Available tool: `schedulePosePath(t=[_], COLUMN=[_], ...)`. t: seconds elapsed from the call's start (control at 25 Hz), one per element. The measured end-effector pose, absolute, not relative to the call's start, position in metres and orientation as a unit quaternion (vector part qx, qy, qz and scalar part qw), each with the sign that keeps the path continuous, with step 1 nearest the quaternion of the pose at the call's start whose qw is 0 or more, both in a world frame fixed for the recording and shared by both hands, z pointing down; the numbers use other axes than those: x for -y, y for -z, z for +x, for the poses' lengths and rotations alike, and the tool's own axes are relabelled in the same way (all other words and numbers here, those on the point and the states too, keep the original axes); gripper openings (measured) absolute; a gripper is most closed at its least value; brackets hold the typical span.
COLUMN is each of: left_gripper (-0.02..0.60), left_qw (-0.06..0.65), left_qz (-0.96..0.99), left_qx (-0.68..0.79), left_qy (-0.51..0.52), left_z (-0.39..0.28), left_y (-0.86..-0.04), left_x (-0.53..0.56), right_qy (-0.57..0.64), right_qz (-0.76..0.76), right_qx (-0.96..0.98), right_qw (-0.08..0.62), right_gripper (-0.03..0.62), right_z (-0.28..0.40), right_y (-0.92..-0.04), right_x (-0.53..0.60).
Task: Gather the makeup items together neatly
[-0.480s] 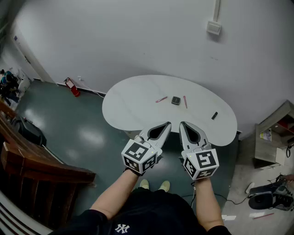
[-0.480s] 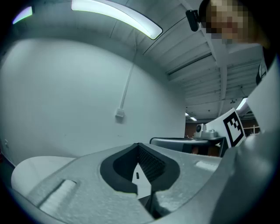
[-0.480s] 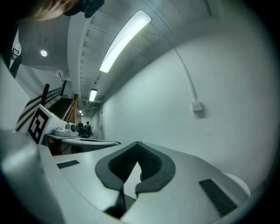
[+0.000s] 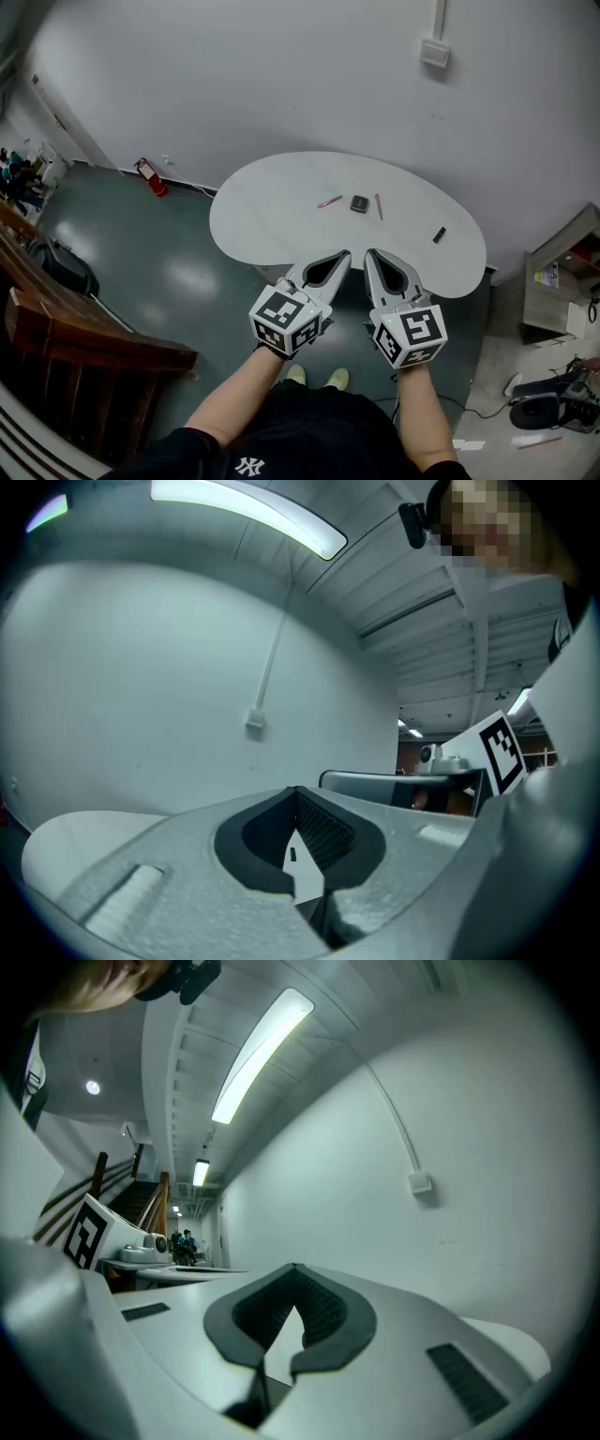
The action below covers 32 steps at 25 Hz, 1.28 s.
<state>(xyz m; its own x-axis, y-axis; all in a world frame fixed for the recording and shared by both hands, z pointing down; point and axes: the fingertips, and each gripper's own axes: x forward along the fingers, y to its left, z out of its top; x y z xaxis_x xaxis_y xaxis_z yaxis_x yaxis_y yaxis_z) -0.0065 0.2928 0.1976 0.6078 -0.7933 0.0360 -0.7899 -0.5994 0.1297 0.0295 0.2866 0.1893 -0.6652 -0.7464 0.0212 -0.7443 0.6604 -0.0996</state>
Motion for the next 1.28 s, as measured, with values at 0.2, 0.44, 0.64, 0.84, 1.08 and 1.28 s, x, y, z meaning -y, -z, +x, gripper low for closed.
schedulePosePath(t=[0.2, 0.44, 0.64, 0.84, 1.08, 1.28], left_gripper=[0.008, 0.008, 0.008, 0.008, 0.008, 0.008], left_qw=[0.069, 0.069, 0.068, 0.067, 0.07, 0.074], left_qz=[0.887, 0.876, 0.878, 0.884, 0.889, 0.895], left_qx=[0.457, 0.478, 0.474, 0.463, 0.453, 0.439], left_qy=[0.007, 0.005, 0.0, -0.004, -0.009, -0.017], left_z=[-0.011, -0.023, -0.017, -0.015, -0.025, -0.04], left_y=[-0.208, -0.21, -0.217, -0.227, -0.246, -0.265], left_x=[-0.292, -0.28, -0.27, -0.249, -0.199, -0.145], right_qy=[0.072, 0.082, 0.089, 0.089, 0.091, 0.103], right_qz=[-0.402, -0.404, -0.404, -0.401, -0.406, -0.415], right_qx=[-0.912, -0.911, -0.91, -0.912, -0.909, -0.903], right_qw=[0.023, 0.027, 0.018, 0.002, -0.027, -0.05], right_gripper=[0.013, 0.014, 0.014, 0.014, 0.013, 0.014], right_z=[0.037, 0.047, 0.049, 0.039, 0.022, 0.004], right_y=[-0.199, -0.208, -0.217, -0.228, -0.247, -0.269], right_x=[-0.288, -0.276, -0.265, -0.245, -0.2, -0.148])
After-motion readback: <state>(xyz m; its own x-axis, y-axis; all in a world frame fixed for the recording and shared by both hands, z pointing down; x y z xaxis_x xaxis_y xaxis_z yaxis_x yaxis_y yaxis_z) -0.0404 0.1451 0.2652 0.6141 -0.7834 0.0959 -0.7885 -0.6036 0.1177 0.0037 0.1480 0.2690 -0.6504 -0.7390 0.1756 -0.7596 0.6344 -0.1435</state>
